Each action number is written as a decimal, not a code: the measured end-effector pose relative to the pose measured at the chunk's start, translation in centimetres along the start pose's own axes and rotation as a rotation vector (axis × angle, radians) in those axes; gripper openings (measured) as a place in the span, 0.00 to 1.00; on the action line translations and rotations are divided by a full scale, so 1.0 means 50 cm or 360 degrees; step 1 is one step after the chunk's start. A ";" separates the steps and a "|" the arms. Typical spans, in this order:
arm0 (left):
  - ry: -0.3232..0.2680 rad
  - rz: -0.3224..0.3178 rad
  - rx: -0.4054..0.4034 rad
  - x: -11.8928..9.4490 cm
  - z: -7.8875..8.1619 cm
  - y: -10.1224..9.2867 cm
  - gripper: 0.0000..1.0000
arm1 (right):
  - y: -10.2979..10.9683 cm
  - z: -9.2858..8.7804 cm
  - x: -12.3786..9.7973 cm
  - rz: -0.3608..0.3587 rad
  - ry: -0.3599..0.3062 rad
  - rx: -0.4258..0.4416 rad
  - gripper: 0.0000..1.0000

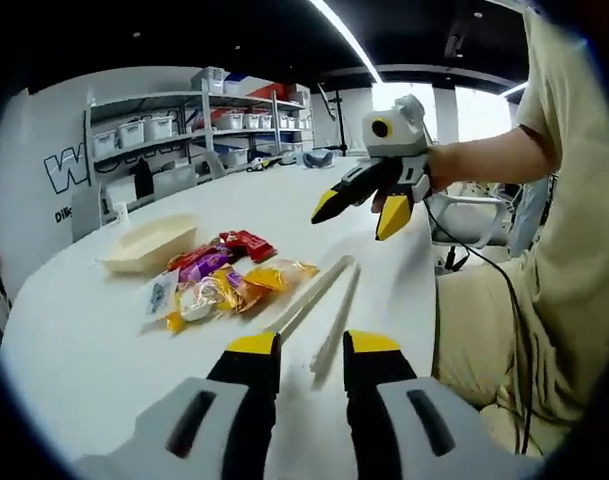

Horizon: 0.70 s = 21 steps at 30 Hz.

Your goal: Place the target food into the container with the food tongs after gripping and lifting it, then release it inside without dropping or visibly crushing the food.

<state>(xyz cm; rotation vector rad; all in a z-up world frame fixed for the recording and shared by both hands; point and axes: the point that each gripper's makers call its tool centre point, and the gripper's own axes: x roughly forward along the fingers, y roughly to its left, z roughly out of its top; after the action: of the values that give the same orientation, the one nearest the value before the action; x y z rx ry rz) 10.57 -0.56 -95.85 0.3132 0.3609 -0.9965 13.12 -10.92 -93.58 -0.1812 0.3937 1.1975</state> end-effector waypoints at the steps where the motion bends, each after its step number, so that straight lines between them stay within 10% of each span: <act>1: 0.0000 -0.0008 0.0017 0.002 0.000 -0.003 0.19 | 0.001 0.001 -0.001 0.0003 -0.0003 0.0002 0.54; 21: 0.0005 -0.0145 0.0036 0.019 -0.010 -0.005 0.07 | -0.001 -0.001 -0.008 0.0022 -0.0011 0.0016 0.52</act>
<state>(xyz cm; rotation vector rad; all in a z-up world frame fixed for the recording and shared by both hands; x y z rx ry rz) 10.74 -1.20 -96.73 0.3209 0.3699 -1.0903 13.01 -11.30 -93.49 -0.1660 0.3952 1.2093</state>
